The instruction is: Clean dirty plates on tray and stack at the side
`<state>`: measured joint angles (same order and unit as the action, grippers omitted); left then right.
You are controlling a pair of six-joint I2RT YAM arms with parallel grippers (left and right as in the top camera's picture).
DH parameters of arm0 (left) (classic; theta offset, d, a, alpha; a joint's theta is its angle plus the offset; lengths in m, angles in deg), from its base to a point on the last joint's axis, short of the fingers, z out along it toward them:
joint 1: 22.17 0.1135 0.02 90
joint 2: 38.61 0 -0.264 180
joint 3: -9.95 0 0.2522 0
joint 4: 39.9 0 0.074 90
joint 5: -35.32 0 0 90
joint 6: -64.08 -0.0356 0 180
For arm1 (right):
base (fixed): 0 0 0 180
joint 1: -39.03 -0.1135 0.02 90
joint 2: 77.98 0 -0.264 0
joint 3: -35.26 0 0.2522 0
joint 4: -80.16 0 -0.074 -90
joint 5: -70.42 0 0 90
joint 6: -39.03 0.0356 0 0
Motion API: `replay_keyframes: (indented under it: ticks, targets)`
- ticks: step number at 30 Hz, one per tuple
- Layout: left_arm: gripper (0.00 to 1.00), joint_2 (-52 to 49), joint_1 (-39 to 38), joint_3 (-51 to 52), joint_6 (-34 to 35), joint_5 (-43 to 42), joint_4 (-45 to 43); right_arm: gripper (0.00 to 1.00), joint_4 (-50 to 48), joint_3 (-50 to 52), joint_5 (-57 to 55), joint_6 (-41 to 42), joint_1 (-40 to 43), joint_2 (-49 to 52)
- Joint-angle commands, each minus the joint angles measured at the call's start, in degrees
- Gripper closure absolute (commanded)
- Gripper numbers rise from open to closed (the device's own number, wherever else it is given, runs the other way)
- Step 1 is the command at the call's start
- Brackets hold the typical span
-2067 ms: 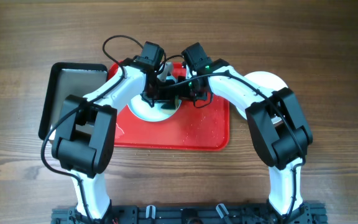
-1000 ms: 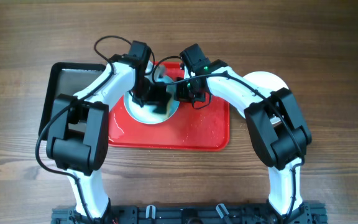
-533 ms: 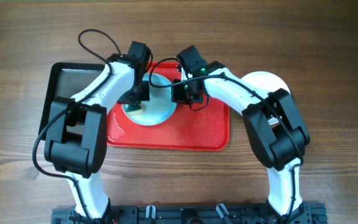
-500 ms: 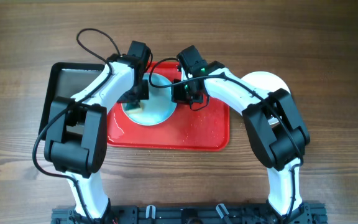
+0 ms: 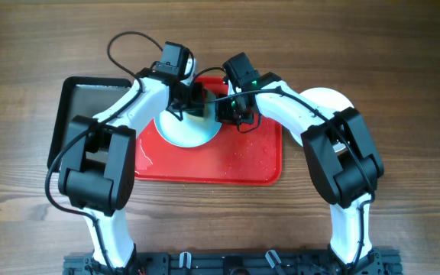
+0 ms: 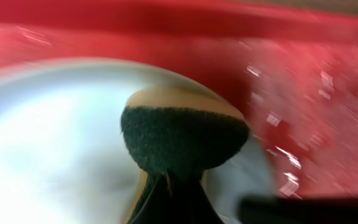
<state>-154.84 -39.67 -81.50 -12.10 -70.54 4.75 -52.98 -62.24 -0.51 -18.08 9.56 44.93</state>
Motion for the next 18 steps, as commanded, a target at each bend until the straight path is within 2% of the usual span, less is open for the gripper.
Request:
replay_keyframes:
  ticks: [1, 3, 6, 9, 13, 18]
  targets:
    - [0.96, -1.20, 0.92, 0.50, 2.82, -5.20, 2.16, 0.96, 0.46, 0.20, 1.01, -2.84, -0.90, 1.88]
    - [0.96, -1.20, 2.71, -1.09, 8.81, 3.08, 6.58, 0.96, 0.57, 0.20, 2.03, -2.95, -0.90, 1.88]
    - [0.96, -1.20, 6.23, -5.55, 11.10, 8.96, 15.15, 0.96, 0.61, 0.20, 4.55, -4.24, -0.90, 1.88]
    - [0.96, -1.20, 9.88, -10.19, 11.08, 10.19, 22.45, 0.95, 1.42, 0.17, 6.71, -6.38, -0.90, 1.75]
    - [0.96, -1.20, 13.05, -11.63, 11.08, 10.19, 25.49, 0.96, 4.07, 0.17, 6.43, -9.09, -0.85, 0.15]
    - [0.96, -1.20, 13.99, -11.63, 10.60, 10.25, 26.62, 0.96, 8.17, 0.17, -3.19, -10.40, -0.85, -7.15]
